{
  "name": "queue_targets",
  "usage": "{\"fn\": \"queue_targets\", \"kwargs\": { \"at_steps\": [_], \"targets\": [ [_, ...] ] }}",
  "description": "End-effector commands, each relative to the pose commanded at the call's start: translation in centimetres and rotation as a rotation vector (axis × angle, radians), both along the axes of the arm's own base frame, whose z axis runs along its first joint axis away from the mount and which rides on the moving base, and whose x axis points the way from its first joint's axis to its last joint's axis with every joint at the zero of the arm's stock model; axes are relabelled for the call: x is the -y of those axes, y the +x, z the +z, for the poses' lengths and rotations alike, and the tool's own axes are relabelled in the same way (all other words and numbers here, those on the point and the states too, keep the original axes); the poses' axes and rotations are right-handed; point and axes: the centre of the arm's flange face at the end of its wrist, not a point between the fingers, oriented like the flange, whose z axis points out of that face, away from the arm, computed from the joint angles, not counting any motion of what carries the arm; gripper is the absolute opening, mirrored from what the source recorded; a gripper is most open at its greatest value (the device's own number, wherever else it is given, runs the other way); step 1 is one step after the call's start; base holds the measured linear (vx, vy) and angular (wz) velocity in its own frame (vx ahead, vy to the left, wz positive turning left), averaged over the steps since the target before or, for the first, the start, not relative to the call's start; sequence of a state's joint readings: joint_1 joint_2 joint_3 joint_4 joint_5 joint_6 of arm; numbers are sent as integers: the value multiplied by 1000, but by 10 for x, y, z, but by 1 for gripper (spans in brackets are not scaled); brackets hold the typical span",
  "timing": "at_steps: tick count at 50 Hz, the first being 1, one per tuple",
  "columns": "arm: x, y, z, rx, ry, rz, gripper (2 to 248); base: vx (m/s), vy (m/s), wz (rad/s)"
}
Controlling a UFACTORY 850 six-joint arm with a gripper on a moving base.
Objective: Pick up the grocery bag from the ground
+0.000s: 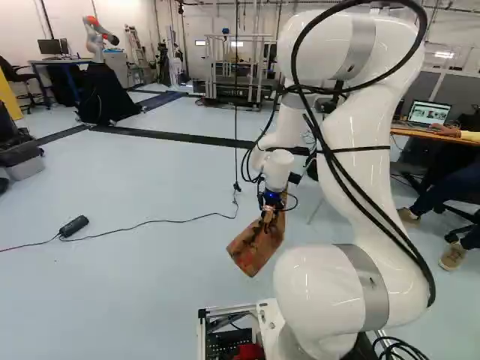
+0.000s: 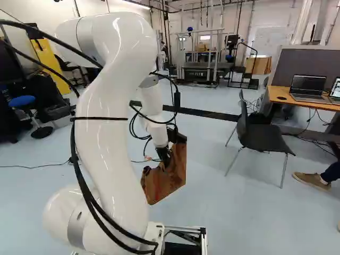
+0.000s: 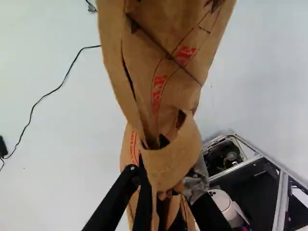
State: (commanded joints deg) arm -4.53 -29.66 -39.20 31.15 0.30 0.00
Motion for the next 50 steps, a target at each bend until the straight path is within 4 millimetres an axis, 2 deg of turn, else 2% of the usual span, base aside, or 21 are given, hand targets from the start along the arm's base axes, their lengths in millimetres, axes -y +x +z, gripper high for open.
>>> {"fn": "queue_targets", "kwargs": {
  "at_steps": [27,50],
  "targets": [
    [-1,-20,34,156,-97,91,21,0,0,0],
    [-6,-49,74,371,-208,206,21,0,0,0]
  ]
}}
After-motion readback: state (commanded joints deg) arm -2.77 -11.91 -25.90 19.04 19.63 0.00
